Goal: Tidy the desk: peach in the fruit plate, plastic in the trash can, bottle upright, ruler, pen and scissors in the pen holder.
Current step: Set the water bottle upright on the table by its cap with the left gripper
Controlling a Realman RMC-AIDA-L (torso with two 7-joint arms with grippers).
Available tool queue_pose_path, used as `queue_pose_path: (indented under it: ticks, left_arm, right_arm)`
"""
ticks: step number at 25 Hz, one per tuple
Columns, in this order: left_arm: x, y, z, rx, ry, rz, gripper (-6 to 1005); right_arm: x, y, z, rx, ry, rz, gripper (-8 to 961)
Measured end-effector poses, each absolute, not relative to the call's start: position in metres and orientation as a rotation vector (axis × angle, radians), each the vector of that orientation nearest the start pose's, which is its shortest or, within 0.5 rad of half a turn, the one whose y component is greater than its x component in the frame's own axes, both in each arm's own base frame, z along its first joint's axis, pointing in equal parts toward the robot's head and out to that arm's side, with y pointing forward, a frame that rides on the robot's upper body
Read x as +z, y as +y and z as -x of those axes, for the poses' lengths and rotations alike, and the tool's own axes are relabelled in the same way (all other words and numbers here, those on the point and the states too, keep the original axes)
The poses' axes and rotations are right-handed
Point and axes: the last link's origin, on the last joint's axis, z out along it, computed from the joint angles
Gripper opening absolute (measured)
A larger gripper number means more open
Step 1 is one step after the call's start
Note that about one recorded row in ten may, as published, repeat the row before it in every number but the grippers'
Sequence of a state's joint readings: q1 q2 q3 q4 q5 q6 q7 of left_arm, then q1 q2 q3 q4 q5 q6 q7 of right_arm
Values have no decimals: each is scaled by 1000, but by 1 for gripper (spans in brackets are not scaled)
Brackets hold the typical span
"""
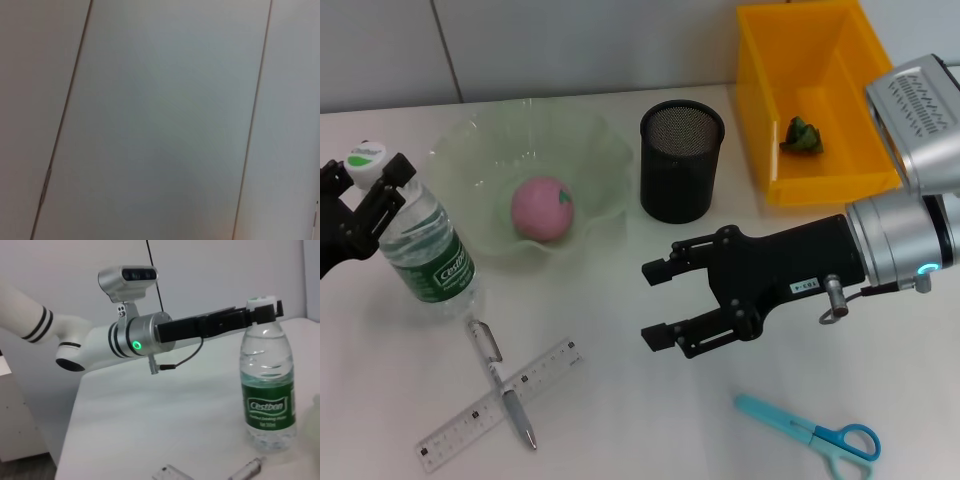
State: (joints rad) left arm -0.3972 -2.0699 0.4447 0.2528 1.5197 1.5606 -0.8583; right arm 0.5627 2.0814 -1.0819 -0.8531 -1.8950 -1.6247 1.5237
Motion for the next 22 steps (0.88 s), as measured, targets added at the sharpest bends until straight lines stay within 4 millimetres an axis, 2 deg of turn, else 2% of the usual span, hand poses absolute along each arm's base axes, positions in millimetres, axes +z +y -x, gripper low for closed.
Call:
queue_pose_path:
  ticks: [7, 22]
  left_arm:
    - [11, 297, 309, -1122, -568, 2009, 439]
    - [9, 293, 312, -1117, -570, 1985, 439]
  right_arm:
    - [-31, 326, -206, 604, 274, 3018, 770]
    - [-31, 320, -223, 711, 230, 2900, 770]
